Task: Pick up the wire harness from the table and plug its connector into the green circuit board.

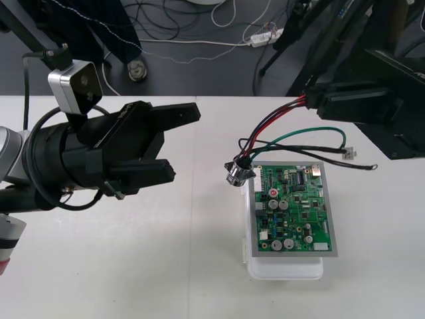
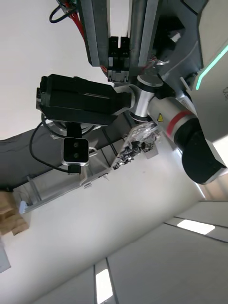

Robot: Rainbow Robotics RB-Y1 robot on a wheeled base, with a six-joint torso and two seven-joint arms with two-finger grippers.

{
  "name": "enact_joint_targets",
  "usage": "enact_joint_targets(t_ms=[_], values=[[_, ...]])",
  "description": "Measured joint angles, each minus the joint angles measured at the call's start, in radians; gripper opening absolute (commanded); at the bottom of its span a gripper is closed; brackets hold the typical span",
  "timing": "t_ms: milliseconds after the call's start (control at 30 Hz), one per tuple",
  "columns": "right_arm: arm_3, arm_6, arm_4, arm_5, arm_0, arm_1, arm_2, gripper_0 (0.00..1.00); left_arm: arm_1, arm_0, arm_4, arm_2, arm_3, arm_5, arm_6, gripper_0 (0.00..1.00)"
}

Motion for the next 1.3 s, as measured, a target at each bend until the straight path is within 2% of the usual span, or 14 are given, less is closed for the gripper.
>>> enact_joint_targets(t_ms=[233, 433, 700, 1033, 1300], values=[[-0.107, 0.033, 0.09, 0.095, 0.061, 0.0, -0.051, 0.0, -0.017, 0.0, -0.025, 0.001, -0.061, 0.063, 0.0, 1.0], [-0.166, 0.035, 0.151, 0.156, 0.09, 0.008, -0.052, 0.0, -0.089, 0.0, -0.096, 0.001, -0.086, 0.088, 0.0, 1.0], [-0.187, 0.082, 0.175, 0.172, 0.122, 0.083, -0.052, 0.0, -0.163, 0.0, -0.197, 0.001, -0.129, 0.118, 0.0, 1.0], [-0.191, 0.093, 0.175, 0.172, 0.17, 0.168, -0.053, 0.0, -0.166, 0.0, -0.285, -0.012, -0.223, 0.218, 0.008, 1.0], [-0.2, 0.093, 0.174, 0.172, 0.175, 0.229, -0.054, 0.0, -0.114, -0.001, -0.318, -0.095, -0.295, 0.342, 0.077, 1.0]])
